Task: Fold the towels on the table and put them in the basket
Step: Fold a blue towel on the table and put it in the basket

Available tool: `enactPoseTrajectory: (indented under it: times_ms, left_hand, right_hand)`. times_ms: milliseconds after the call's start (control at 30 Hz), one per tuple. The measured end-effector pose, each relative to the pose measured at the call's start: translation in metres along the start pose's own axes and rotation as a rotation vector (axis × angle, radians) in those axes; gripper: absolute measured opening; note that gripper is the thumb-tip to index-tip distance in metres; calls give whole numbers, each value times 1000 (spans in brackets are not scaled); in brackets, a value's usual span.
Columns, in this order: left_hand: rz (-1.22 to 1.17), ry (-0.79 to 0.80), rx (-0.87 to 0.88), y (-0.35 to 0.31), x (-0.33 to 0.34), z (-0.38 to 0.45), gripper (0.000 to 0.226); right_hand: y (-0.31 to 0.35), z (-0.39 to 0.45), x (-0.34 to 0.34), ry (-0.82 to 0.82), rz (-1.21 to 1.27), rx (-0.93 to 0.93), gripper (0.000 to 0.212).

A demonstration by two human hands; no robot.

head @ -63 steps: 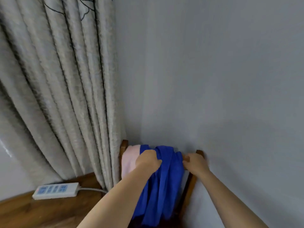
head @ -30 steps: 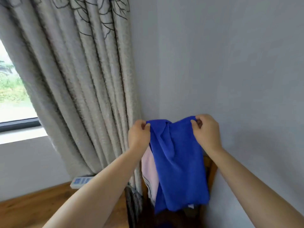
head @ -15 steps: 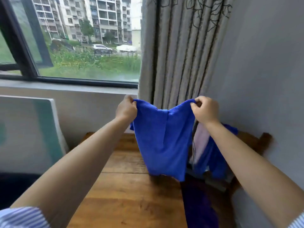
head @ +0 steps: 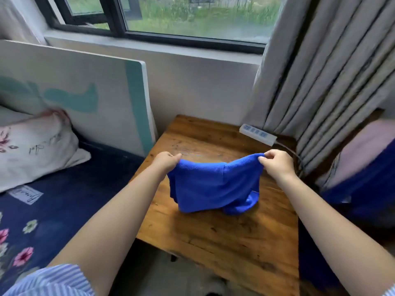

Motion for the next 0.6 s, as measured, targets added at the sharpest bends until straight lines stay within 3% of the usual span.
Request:
enactPoseTrajectory:
  times_ms: [67, 167, 333, 600]
  left_hand:
    - [-104, 67, -103, 20, 15, 8, 23]
    - [-124, 119, -160, 45, 34, 16, 34]
    - [-97, -12, -184, 72, 59, 39, 31]
    - [19, -144, -172, 110, 59, 63, 11]
  right_hand:
    - [-28, 6, 19, 49, -1, 82, 15]
    - [-64, 12, 32, 72, -18, 164, 10]
    - [-130, 19, 57, 132, -24, 336, 31]
    - [-183, 3, 77, 160, -70, 516, 25]
Point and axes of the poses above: each hand's wrist, its own z-axis towards the middle knuckle, its own x-axis out of the palm, y = z × x, the point moved 4 cm from there along z, towards the middle knuckle
